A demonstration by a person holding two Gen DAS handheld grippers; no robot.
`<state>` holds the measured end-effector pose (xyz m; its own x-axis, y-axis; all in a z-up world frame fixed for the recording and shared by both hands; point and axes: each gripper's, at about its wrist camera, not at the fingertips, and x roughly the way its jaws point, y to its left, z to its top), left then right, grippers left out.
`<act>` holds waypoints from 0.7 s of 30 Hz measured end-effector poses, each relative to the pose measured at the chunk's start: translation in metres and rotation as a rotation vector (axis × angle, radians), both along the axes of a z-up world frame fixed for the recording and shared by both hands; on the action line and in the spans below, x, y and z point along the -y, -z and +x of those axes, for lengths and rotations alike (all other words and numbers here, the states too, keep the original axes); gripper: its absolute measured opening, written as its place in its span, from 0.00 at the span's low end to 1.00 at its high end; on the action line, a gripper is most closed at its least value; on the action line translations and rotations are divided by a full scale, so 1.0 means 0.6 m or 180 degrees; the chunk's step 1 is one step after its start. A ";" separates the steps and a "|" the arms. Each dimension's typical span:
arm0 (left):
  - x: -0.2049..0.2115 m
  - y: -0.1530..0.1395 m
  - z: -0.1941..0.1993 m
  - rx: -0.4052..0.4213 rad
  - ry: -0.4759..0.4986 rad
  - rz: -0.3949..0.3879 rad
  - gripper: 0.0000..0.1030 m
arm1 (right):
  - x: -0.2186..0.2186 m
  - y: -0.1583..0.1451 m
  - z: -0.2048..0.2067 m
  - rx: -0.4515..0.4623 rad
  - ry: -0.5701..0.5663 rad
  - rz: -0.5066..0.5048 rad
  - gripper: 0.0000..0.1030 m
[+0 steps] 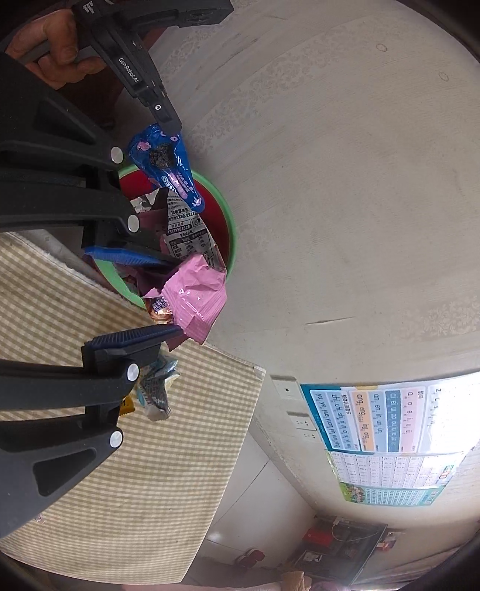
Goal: Collect trash
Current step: 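Carry the pink foil bag and Oreo wrapper over the red bin, then open both tools over the red bin to drop the wrappers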
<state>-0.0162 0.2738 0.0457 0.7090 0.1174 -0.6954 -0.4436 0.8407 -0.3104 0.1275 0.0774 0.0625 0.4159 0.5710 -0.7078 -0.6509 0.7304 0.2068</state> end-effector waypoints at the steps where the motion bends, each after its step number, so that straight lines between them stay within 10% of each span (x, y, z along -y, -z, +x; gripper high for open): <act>1: -0.006 0.003 -0.003 0.0002 -0.0021 -0.0015 0.07 | -0.012 0.002 0.001 0.0015 -0.0027 -0.0024 0.29; 21: -0.068 0.037 0.043 -0.0030 -0.0109 -0.0190 0.07 | -0.137 0.083 0.018 -0.0086 -0.0314 -0.0308 0.30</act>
